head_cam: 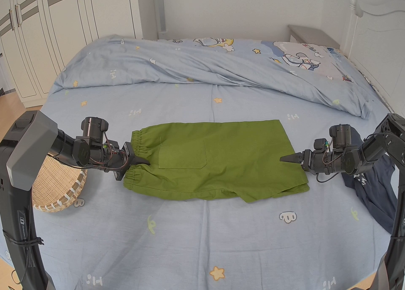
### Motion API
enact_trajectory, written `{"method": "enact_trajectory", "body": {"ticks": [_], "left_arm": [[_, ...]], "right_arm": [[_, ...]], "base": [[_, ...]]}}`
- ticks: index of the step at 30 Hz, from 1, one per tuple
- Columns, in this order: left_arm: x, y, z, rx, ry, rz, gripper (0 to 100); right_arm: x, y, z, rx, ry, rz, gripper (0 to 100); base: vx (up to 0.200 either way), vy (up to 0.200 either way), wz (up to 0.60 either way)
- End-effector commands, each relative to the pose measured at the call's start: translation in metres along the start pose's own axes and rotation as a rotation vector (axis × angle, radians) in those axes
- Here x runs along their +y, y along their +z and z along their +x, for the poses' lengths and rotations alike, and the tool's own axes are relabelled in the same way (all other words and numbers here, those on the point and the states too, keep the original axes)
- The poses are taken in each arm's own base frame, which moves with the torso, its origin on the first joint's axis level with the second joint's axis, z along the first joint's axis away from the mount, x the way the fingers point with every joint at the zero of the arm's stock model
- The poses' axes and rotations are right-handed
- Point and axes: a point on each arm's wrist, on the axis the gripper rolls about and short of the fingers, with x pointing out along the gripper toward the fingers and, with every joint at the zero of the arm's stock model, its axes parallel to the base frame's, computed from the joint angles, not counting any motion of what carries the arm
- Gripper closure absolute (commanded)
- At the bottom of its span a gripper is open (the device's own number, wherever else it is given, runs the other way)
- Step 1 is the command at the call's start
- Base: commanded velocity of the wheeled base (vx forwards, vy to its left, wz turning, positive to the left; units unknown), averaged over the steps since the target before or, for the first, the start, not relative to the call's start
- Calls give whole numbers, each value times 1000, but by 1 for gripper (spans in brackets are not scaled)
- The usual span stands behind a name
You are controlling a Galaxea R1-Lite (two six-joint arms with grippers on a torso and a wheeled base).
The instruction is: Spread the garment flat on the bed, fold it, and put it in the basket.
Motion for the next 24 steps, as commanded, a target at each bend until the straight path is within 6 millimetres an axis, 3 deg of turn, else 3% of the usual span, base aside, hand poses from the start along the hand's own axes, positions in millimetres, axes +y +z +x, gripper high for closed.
{"method": "enact_trajectory", "body": {"ticks": [1, 9, 10, 24], "left_arm": [[-1, 0, -1, -2, -3, 1, 100], [-1, 0, -1, -1, -2, 0, 100], [-1, 0, -1, -2, -3, 1, 100], [-1, 0, -2, -2, -2, -2, 100]], "right_arm": [[-6, -10, 19, 46, 8, 32, 0], [1, -8, 23, 59, 48, 76, 0], [1, -8, 23, 59, 48, 76, 100], [1, -9, 10, 51, 24, 87, 100]], "base": [[0, 0, 0], [0, 0, 0], [0, 0, 0], [0, 0, 0]]}}
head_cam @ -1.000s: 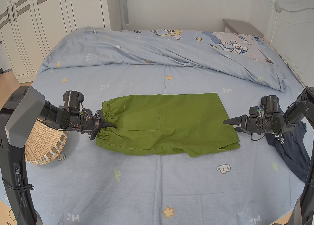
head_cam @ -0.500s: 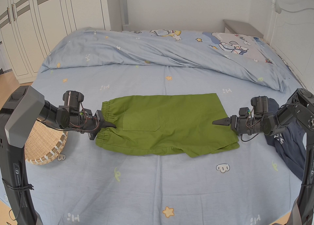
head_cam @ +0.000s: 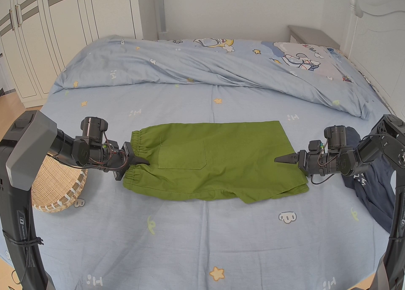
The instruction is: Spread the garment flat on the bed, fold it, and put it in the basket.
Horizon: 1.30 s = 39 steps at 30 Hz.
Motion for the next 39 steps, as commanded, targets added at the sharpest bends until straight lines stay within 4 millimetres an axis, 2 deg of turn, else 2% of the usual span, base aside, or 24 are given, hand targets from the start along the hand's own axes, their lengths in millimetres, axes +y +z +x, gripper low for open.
{"method": "enact_trajectory", "body": {"ticks": [1, 6, 10, 26, 30, 32, 34, 39], "left_arm": [[-1, 0, -1, -2, -2, 1, 100], [-1, 0, -1, -1, -1, 0, 100], [-1, 0, -1, -1, -1, 0, 100], [-2, 1, -1, -1, -3, -2, 100], [-4, -1, -3, 17, 1, -15, 100], [-4, -1, -3, 17, 1, -15, 100], [-13, -5, -14, 68, -9, -42, 100], [-21, -14, -27, 127, -15, -61, 100]], "right_arm": [[3, 0, -7, -5, -10, 1, 100], [10, -1, -17, -15, -10, -9, 100], [8, -2, -21, -18, -10, -7, 100], [9, -5, -20, -11, -8, -23, 100], [22, 2, -38, -35, -10, -23, 100], [22, 2, -38, -35, -10, -23, 100], [33, 0, -55, -22, -22, 0, 100], [40, -12, -74, -5, -45, 26, 100]], "base": [[0, 0, 0], [0, 0, 0], [0, 0, 0], [0, 0, 0], [0, 0, 0], [0, 0, 0], [0, 0, 0], [0, 0, 0]]}}
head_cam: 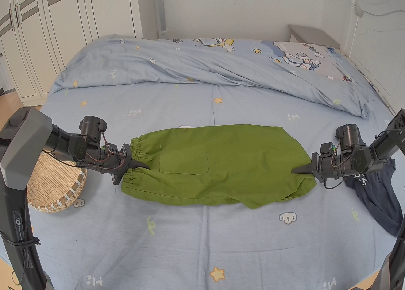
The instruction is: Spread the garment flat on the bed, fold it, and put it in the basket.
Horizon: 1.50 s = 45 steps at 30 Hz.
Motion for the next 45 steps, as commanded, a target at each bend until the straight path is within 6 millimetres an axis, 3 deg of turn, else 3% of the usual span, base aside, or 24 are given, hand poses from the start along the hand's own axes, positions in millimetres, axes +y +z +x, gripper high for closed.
{"method": "enact_trajectory", "body": {"ticks": [1, 10, 12, 13, 15, 24, 32, 33, 34, 40, 45], "left_arm": [[-13, -7, -16, 18, -14, 22, 100], [-13, -40, -31, 132, 66, 66, 100], [-12, -43, -33, 140, 71, 70, 100], [-12, -55, -40, 162, 76, 99, 100], [-9, -66, -45, 176, 80, 120, 100], [7, -106, -53, 213, 90, 147, 100], [18, -119, -46, 176, 66, 212, 100], [18, -120, -46, 177, 66, 215, 100], [18, -120, -46, 177, 66, 215, 0], [20, -118, -48, 172, 69, 213, 0], [26, -112, -50, 136, 92, 208, 0]], "right_arm": [[16, -8, -30, -19, -12, -5, 100], [22, -63, -63, 42, -49, -9, 100], [22, -67, -64, 47, -52, -13, 100], [22, -81, -68, 73, -55, -31, 100], [23, -92, -72, 89, -56, -53, 100], [32, -125, -89, 119, -58, -58, 100], [31, -138, -91, 145, -62, -69, 100], [31, -139, -91, 148, -62, -68, 0], [31, -139, -91, 148, -62, -68, 0], [29, -143, -94, 148, -72, -54, 0], [28, -144, -118, 55, -125, -32, 0]], "base": [[0, 0, 0], [0, 0, 0], [0, 0, 0], [0, 0, 0], [0, 0, 0], [0, 0, 0], [0, 0, 0], [0, 0, 0], [0, 0, 0], [0, 0, 0], [0, 0, 0]]}}
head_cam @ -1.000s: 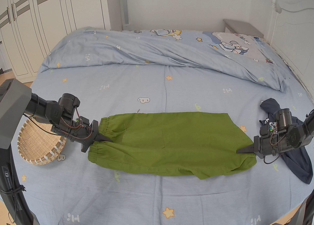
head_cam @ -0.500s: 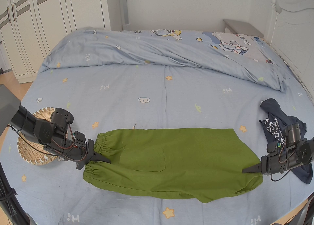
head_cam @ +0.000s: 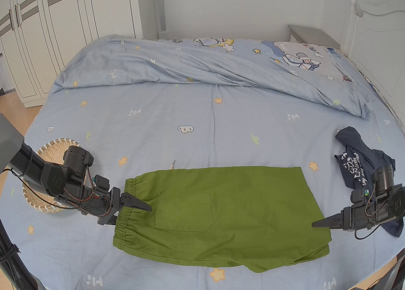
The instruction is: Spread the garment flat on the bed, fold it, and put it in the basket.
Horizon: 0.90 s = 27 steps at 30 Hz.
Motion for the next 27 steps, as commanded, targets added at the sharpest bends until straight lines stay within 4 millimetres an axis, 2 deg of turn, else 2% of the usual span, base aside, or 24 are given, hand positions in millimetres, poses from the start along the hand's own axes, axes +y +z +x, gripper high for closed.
{"method": "enact_trajectory", "body": {"ticks": [1, 5, 9, 10, 13, 14, 17, 23, 27], "left_arm": [[8, 6, -3, -44, 40, -1, 0], [16, 8, 6, -64, 102, 26, 0], [21, 7, 14, -56, 118, 31, 0], [22, 7, 20, -48, 118, 39, 0], [19, 9, 23, -55, 110, 53, 0], [17, 8, 26, -51, 106, 62, 0], [13, 7, 31, -42, 98, 70, 0], [9, 11, 33, -67, 82, 33, 0], [8, 12, 33, -76, 75, 22, 0]], "right_arm": [[-1, -3, -19, -73, -38, 15, 0], [4, -11, -45, -146, -94, 47, 0], [14, -19, -60, -189, -115, 40, 0], [19, -26, -69, -228, -128, 45, 0], [23, -38, -77, -274, -113, 49, 0], [25, -47, -82, -310, -110, 67, 0], [29, -59, -87, -353, -120, 88, 0], [33, -77, -84, -357, -118, 88, 0], [36, -82, -84, -359, -112, 75, 0]], "base": [[0, 0, 0], [0, 0, 0], [0, 0, 0], [0, 0, 0], [0, 0, 0], [0, 0, 0], [0, 0, 0], [0, 0, 0], [0, 0, 0]]}}
